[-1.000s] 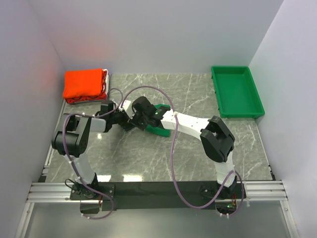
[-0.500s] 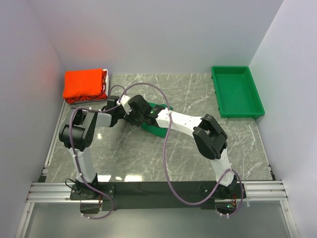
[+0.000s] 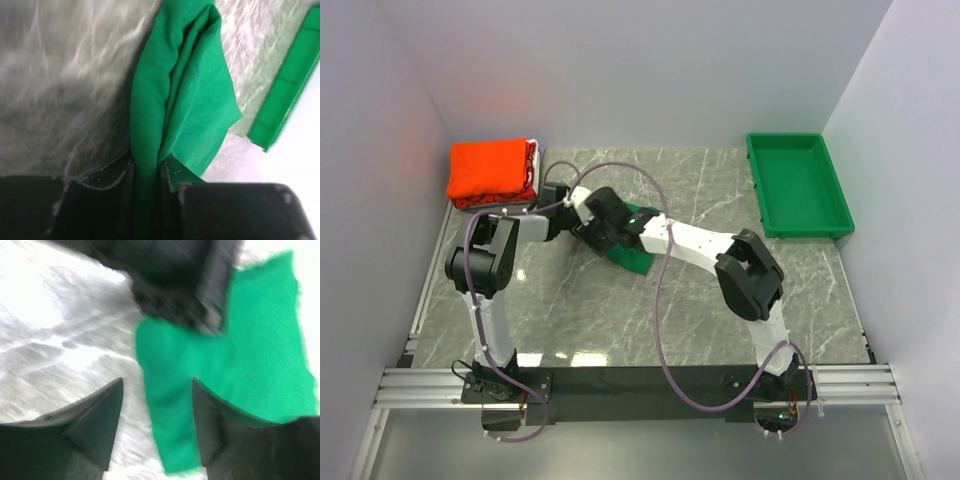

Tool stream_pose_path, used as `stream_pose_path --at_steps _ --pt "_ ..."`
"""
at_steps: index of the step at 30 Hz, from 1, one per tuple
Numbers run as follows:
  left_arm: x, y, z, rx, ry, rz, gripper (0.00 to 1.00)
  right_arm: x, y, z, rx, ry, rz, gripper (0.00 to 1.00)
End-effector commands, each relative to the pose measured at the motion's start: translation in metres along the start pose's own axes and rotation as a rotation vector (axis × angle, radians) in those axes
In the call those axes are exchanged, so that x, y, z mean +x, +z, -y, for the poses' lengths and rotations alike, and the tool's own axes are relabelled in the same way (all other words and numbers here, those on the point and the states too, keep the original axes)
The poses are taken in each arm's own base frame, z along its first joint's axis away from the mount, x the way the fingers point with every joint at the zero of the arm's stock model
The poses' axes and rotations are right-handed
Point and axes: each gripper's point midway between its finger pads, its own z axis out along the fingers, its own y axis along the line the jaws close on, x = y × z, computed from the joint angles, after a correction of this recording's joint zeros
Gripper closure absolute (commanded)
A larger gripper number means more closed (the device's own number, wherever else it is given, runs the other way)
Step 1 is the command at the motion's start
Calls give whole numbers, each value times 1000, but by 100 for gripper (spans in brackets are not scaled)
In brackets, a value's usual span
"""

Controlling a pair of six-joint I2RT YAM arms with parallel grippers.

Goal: Fold and stack the t-shirts
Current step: Neatly place the folded tshirt to the corner

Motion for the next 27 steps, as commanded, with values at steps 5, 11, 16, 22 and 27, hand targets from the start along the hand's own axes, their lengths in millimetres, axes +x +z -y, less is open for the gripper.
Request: stream_pose_path --at_steps 5,11,16,22,27 --pt "-63 -7 10 -143 407 127 83 -9 -95 95 116 157 87 30" --pt "-131 -18 46 -212 644 279 84 21 -106 128 180 196 33 30" --pt "-188 -35 81 -232 713 393 83 33 -107 137 194 196 12 30" --pt "-234 -65 106 -261 807 486 84 36 -104 140 193 188 -8 31" --pt "-261 -93 121 -271 843 545 85 41 -103 140 191 182 -18 32"
